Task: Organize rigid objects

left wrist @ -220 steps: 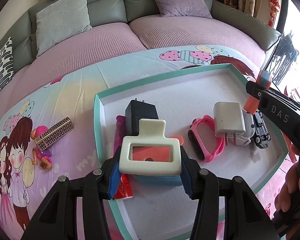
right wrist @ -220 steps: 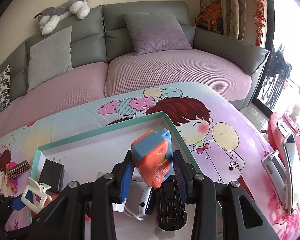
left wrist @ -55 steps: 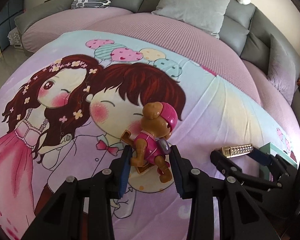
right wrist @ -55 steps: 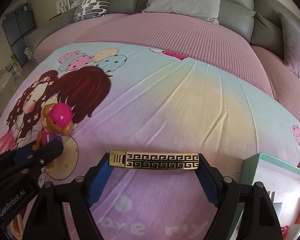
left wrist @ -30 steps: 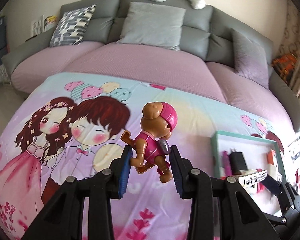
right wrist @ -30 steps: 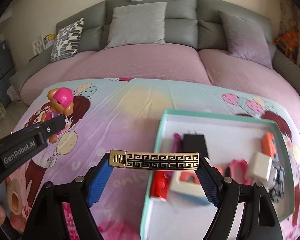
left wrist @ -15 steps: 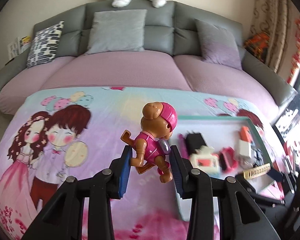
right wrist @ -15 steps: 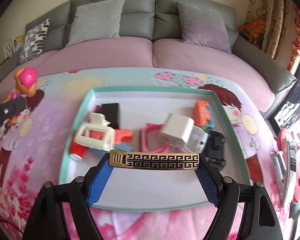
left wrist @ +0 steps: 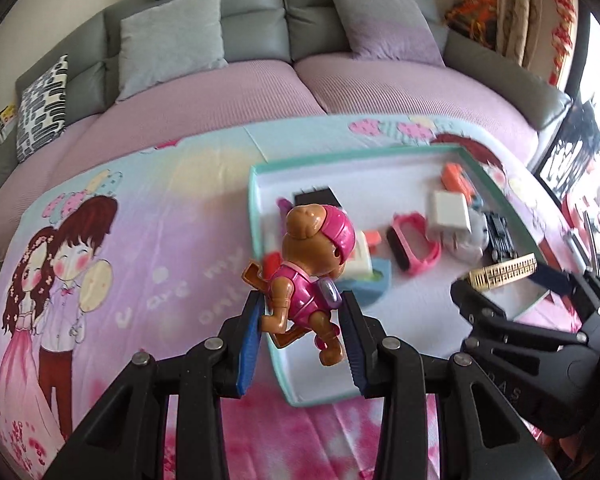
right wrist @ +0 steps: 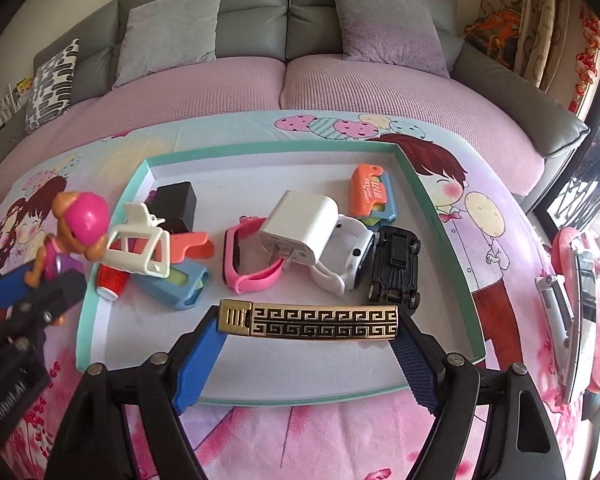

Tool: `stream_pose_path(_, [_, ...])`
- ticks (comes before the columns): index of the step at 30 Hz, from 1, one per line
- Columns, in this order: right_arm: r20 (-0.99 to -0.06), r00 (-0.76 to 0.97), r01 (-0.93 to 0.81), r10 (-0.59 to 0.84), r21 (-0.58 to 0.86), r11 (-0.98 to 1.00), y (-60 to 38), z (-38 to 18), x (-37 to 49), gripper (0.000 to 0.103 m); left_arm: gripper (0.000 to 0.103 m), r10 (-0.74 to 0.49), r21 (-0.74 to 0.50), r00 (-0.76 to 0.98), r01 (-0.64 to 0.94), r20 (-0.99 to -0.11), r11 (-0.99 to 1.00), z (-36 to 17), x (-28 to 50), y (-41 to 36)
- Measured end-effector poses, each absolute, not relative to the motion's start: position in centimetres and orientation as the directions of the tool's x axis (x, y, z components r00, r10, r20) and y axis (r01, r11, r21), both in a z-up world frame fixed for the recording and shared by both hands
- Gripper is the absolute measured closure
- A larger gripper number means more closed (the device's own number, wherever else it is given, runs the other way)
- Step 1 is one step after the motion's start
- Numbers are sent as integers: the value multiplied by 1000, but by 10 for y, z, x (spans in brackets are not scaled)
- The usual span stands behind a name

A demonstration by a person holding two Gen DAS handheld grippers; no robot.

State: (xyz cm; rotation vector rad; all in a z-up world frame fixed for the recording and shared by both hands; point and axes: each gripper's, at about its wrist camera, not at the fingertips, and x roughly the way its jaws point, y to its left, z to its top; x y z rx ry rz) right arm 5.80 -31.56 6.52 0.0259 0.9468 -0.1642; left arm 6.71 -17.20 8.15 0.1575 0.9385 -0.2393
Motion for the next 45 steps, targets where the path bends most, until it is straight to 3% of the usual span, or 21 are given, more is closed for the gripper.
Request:
stream_pose_path(21, [-850, 509, 175, -137, -54, 983, -330, 44, 62, 19, 63, -101, 41, 479, 277, -872, 960, 46, 65, -183])
stream_pose_path(27, [-857, 493, 173, -148, -69, 982, -330, 40, 64, 19, 51, -109, 32, 486, 273, -867, 962, 53, 64, -178])
stream_pose_path(35, [-857, 494, 175, -151, -72, 982, -330, 39, 65, 17, 51, -117, 7, 519, 231, -847, 973, 66, 62, -159])
stream_pose_path(36, [-854, 497, 179, -153, -72, 981, -330, 39, 65, 16, 49, -111, 6, 524, 218, -845, 976, 67, 62, -154])
stream_pose_path(39, [-847, 508, 184, -154, -68, 981, -329, 43, 64, 14, 27, -88, 13, 534, 183, -841, 983, 67, 62, -145])
stream_pose_path(45, [-842, 517, 190, -154, -62, 980, -326, 46, 63, 13, 22, -91, -24, 558, 127, -825, 992, 68, 63, -126])
